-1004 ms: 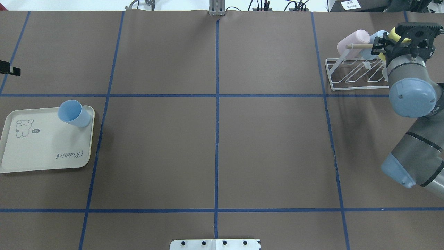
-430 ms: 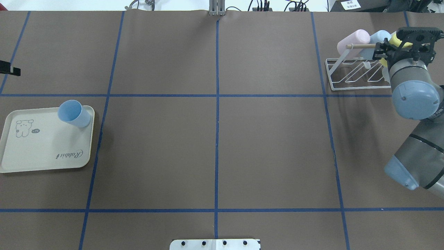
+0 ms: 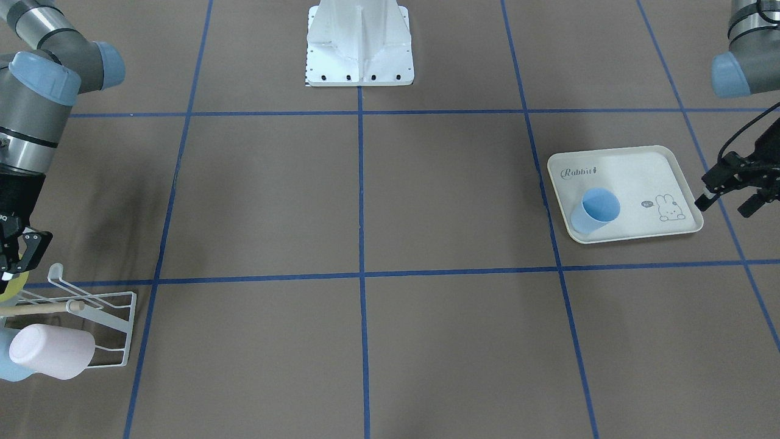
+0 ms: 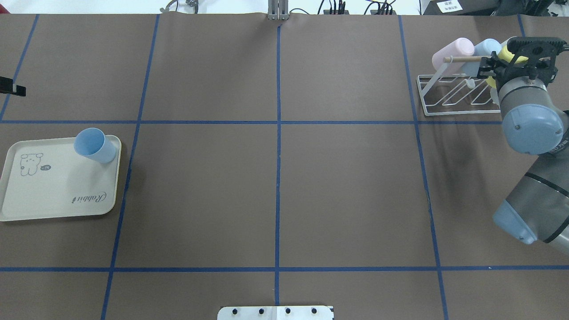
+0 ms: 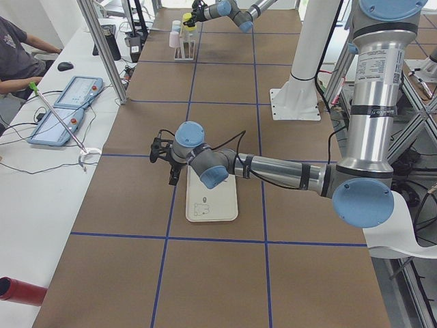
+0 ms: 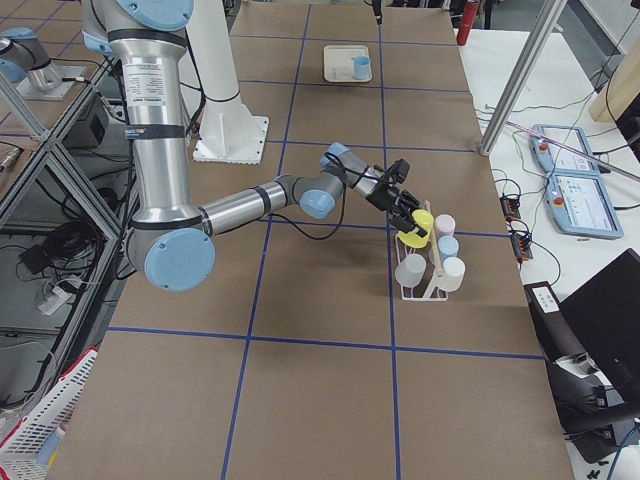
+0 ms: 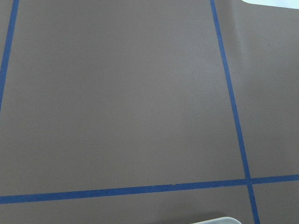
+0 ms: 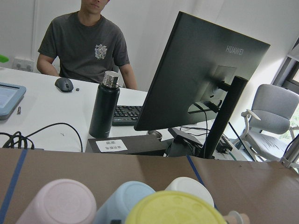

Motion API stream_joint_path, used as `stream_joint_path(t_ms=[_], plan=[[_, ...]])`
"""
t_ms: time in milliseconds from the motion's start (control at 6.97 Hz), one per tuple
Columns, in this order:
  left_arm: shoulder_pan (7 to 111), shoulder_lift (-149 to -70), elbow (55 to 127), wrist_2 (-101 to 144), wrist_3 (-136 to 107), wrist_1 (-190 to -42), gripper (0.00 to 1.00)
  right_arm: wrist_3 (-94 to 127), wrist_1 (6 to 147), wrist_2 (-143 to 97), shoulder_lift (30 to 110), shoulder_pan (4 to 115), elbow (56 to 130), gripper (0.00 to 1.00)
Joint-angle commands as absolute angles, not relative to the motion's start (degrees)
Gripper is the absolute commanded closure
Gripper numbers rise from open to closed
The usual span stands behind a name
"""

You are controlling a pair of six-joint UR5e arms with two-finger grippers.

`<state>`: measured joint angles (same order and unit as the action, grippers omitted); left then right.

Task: Transfer IKEA cup to right arm and place on rack

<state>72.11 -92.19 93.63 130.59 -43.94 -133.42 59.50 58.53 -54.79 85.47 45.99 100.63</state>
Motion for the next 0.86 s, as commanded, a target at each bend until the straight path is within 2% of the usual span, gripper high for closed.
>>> stream_joint_path(t_ms=[0,287,430,574,717], plan=[[72.25,-92.2,93.6,130.52,-43.95,-133.42,0.0,59.5,58.54,-54.84,85.17,45.88,100.11,1.0],[72.33,-92.2,93.69,130.52,-43.95,-133.42,0.0,59.5,58.54,-54.84,84.82,45.53,98.88,1.0],[72.33,-92.2,93.69,130.52,-43.86,-133.42,0.0,59.41,58.45,-54.84,84.81,45.44,98.96,0.93],[72.33,-92.2,93.6,130.6,-43.94,-133.42,0.0,59.33,58.45,-55.1,84.81,45.44,98.96,0.18],[72.42,-92.2,93.6,130.61,-43.95,-133.42,0.0,59.33,58.36,-55.11,84.81,45.44,99.14,0.0]])
